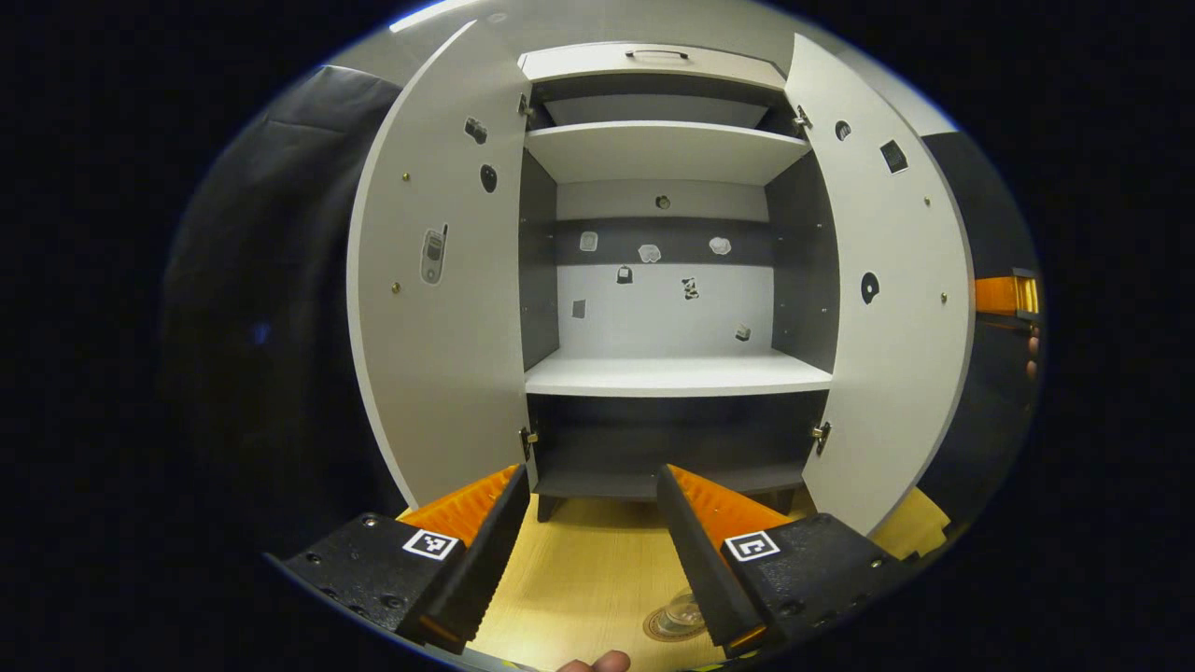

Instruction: Grasp the bottle in the cabinet with the left hand and place it on the coaster, then close the right door with the right hand and the left door with the left hand.

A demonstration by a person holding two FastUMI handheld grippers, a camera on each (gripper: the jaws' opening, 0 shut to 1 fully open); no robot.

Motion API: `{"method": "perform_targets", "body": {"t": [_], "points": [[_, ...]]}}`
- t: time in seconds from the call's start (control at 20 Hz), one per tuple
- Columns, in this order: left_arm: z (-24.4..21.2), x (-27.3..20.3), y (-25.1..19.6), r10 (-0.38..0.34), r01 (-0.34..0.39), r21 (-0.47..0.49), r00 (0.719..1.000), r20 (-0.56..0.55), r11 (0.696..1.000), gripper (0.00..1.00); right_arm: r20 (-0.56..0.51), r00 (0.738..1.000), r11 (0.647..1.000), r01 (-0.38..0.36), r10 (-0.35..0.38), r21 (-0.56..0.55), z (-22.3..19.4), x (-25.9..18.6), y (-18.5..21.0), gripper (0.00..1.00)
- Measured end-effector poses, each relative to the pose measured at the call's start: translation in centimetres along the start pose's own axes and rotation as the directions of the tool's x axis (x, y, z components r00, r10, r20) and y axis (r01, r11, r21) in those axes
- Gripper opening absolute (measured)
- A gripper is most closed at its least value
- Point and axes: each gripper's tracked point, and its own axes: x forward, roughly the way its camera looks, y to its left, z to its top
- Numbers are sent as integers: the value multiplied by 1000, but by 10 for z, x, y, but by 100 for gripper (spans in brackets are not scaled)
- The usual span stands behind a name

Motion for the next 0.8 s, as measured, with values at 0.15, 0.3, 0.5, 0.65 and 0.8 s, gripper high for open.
{"method": "perform_targets", "body": {"t": [0.15, 0.3, 0.5, 0.65, 0.8], "points": [[3, -6, 6, 17, -17, -9, 1000, 10, 1000, 88, -7, 999, 999, -37, 37, -2, -2, 13, 22, 98], [0, -13, 23, 52, -52, -7, 999, 5, 999, 88, -14, 997, 997, -74, 74, 9, -6, 29, 44, 98], [-1, -22, 53, 110, -110, -24, 994, 6, 994, 88, 6, 996, 996, -94, 94, 5, -10, 58, 73, 100], [-1, -26, 77, 151, -150, -36, 989, 9, 988, 88, 17, 994, 994, -111, 110, 3, -13, 84, 96, 98], [1, -29, 102, 185, -184, -47, 983, 17, 982, 89, 42, 995, 995, -93, 94, -39, -12, 107, 111, 100]]}}
